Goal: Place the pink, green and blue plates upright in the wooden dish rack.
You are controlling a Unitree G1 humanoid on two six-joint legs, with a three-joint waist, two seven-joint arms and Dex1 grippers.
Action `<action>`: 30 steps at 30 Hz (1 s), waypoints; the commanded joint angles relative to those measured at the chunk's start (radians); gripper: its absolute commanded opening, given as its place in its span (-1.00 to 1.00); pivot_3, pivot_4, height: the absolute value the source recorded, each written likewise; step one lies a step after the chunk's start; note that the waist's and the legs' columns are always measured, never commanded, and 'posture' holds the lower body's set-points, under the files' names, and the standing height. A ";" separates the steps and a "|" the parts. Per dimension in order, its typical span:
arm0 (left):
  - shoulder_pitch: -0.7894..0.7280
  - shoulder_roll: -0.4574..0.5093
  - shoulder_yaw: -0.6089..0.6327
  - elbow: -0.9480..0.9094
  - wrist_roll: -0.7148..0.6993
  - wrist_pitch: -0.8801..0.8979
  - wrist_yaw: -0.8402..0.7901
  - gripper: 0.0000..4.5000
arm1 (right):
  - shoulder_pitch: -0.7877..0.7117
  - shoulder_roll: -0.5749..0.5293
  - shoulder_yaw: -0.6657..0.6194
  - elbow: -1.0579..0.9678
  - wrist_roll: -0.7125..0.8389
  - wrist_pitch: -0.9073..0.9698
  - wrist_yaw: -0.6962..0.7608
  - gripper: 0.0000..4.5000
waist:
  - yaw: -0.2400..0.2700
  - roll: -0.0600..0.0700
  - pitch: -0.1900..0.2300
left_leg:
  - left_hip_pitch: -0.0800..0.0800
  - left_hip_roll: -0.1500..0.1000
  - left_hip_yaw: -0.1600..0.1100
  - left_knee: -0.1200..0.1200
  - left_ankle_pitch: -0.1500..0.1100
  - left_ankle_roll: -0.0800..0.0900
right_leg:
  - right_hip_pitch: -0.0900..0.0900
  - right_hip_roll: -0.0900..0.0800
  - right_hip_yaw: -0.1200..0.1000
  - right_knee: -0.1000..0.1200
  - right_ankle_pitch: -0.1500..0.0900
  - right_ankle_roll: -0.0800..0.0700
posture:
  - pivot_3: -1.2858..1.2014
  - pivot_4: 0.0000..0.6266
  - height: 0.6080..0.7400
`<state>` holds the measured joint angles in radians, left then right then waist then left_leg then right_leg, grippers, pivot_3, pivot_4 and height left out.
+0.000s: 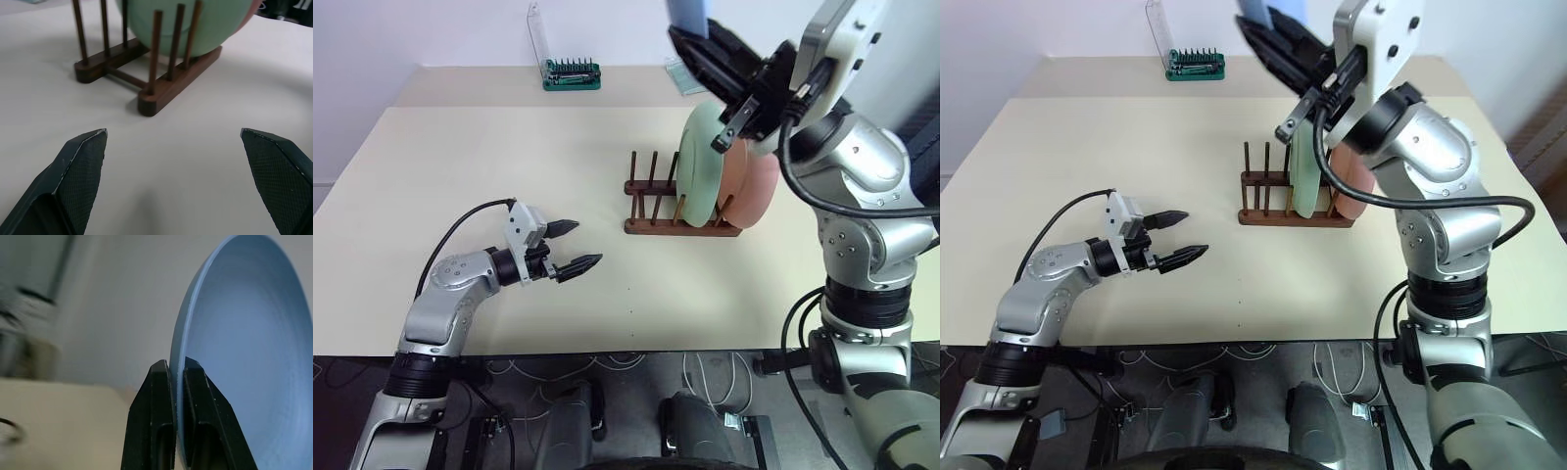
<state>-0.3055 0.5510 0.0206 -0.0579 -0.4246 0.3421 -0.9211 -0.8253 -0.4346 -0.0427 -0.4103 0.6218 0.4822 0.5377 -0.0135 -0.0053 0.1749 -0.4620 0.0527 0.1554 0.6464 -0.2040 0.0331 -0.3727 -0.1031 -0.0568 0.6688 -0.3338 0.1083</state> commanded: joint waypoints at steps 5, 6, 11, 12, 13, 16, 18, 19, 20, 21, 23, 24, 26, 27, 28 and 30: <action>0.021 0.015 0.044 -0.032 -0.009 -0.021 0.010 1.00 | 0.036 0.210 -0.047 0.018 0.201 0.192 -0.250 -0.98 | -0.008 -0.001 0.000 | 0.000 0.001 0.000 -0.001 0.000 -0.001 | -0.001 0.000 0.000 0.002 0.000 0.000 | 0.03 -0.52 0.88; 0.025 0.016 0.044 -0.036 -0.010 -0.021 0.012 1.00 | 0.050 0.226 -0.060 0.029 0.225 0.221 -0.281 -0.98 | -0.007 -0.001 0.000 | 0.000 0.001 0.000 -0.001 0.000 0.000 | -0.001 0.000 0.000 0.002 0.000 0.000 | 0.03 -0.52 0.88; 0.028 0.018 0.044 -0.041 -0.009 -0.018 0.017 1.00 | 0.096 0.271 -0.083 0.032 0.297 0.281 -0.346 -0.98 | -0.005 -0.001 0.000 | -0.001 0.000 0.000 -0.001 0.000 0.000 | -0.002 0.000 0.000 0.001 0.000 0.000 | 0.03 -0.52 0.88; 0.027 0.019 0.045 -0.039 -0.009 -0.019 0.017 1.00 | 0.099 0.279 -0.085 0.033 0.304 0.287 -0.358 -0.98 | -0.005 -0.001 0.000 | -0.001 0.000 0.000 -0.001 0.000 0.000 | -0.002 0.000 0.000 0.001 0.000 0.000 | 0.03 -0.52 0.88; 0.025 0.019 0.045 -0.038 -0.008 -0.018 0.017 1.00 | 0.109 0.278 -0.078 0.030 0.295 0.289 -0.362 -0.98 | -0.007 -0.001 0.000 | -0.001 0.000 0.000 -0.001 0.000 0.000 | -0.002 0.000 0.000 0.001 0.000 0.000 | 0.03 -0.52 0.88; 0.021 0.019 0.045 -0.037 -0.007 -0.018 0.019 1.00 | 0.131 0.281 -0.070 0.024 0.286 0.293 -0.377 -0.98 | -0.008 -0.001 0.000 | 0.000 0.000 0.000 -0.002 0.000 0.000 | -0.002 0.000 0.000 0.001 0.000 0.000 | 0.03 -0.52 0.88; 0.019 0.019 0.044 -0.037 -0.007 -0.016 0.019 1.00 | 0.143 0.285 -0.072 0.022 0.291 0.297 -0.390 -0.98 | -0.007 -0.001 0.000 | 0.000 0.000 0.000 -0.002 0.000 0.000 | -0.002 0.000 0.000 0.001 0.000 0.000 | 0.03 -0.52 0.88; 0.019 0.019 0.043 -0.038 -0.008 -0.015 0.019 1.00 | 0.147 0.286 -0.071 0.022 0.291 0.298 -0.395 -0.98 | -0.008 -0.001 0.000 | 0.000 0.000 0.000 -0.002 0.000 0.000 | -0.002 0.000 0.000 0.001 0.000 0.000 | 0.03 -0.52 0.88; 0.018 0.019 0.042 -0.039 -0.008 -0.014 0.020 1.00 | 0.153 0.289 -0.074 0.022 0.294 0.300 -0.402 -0.98 | -0.008 -0.001 0.000 | 0.000 0.000 0.000 -0.002 0.000 0.000 | -0.002 0.000 0.000 0.001 0.000 0.000 | 0.03 -0.52 0.88; 0.016 0.019 0.042 -0.039 -0.008 -0.014 0.019 1.00 | 0.159 0.295 -0.078 0.027 0.297 0.303 -0.413 -0.98 | -0.008 -0.001 0.000 | 0.000 0.000 0.000 -0.002 0.000 0.000 | -0.002 0.000 0.000 0.001 0.000 0.000 | 0.03 -0.52 0.88; 0.014 0.019 0.041 -0.039 -0.007 -0.013 0.020 1.00 | 0.166 0.300 -0.083 0.034 0.303 0.308 -0.426 -0.98 | -0.008 -0.001 0.000 | 0.000 0.000 0.000 -0.002 0.000 0.000 | -0.002 0.000 0.000 0.001 0.000 0.000 | 0.03 -0.52 0.88; 0.011 0.019 0.041 -0.037 -0.007 -0.013 0.019 1.00 | 0.169 0.302 -0.084 0.039 0.306 0.311 -0.432 -0.98 | -0.007 -0.001 0.000 | 0.000 0.000 0.000 -0.002 0.000 0.000 | -0.002 0.000 0.000 0.001 0.000 0.000 | 0.03 -0.52 0.88; 0.009 0.020 0.041 -0.039 -0.008 -0.011 0.019 1.00 | 0.175 0.309 -0.090 0.049 0.317 0.317 -0.445 -0.98 | -0.007 -0.001 0.000 | 0.000 0.000 0.000 -0.002 0.000 0.000 | -0.002 0.000 0.000 0.001 0.000 0.000 | 0.03 -0.52 0.88; 0.008 0.020 0.041 -0.041 -0.009 -0.011 0.020 1.00 | 0.178 0.314 -0.094 0.053 0.323 0.320 -0.453 -0.98 | -0.008 -0.001 0.000 | 0.000 0.000 0.000 -0.002 0.000 0.000 | -0.002 0.000 0.000 0.001 0.000 0.000 | 0.03 -0.52 0.88; 0.006 0.020 0.041 -0.039 -0.009 -0.011 0.019 1.00 | 0.178 0.317 -0.095 0.057 0.327 0.320 -0.458 -0.98 | -0.008 -0.001 0.000 | 0.000 0.000 0.000 -0.002 0.000 0.000 | -0.002 0.000 0.000 0.001 0.000 0.000 | 0.03 -0.52 0.88; 0.006 0.020 0.043 -0.041 -0.010 -0.010 0.020 1.00 | 0.179 0.321 -0.101 0.063 0.337 0.324 -0.467 -0.98 | -0.007 -0.001 0.000 | 0.000 0.000 0.000 -0.002 0.000 0.000 | -0.002 0.000 0.000 0.001 0.000 0.000 | 0.03 -0.52 0.88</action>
<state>-0.2850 0.5643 0.0456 -0.0618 -0.4250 0.3383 -0.9027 -0.6394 -0.1232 -0.1269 -0.3300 0.9321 0.8095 0.0759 -0.0210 -0.0059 0.1744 -0.4624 0.0528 0.1558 0.6441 -0.2040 0.0326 -0.3746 -0.1028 -0.0566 0.6700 -0.3337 0.1082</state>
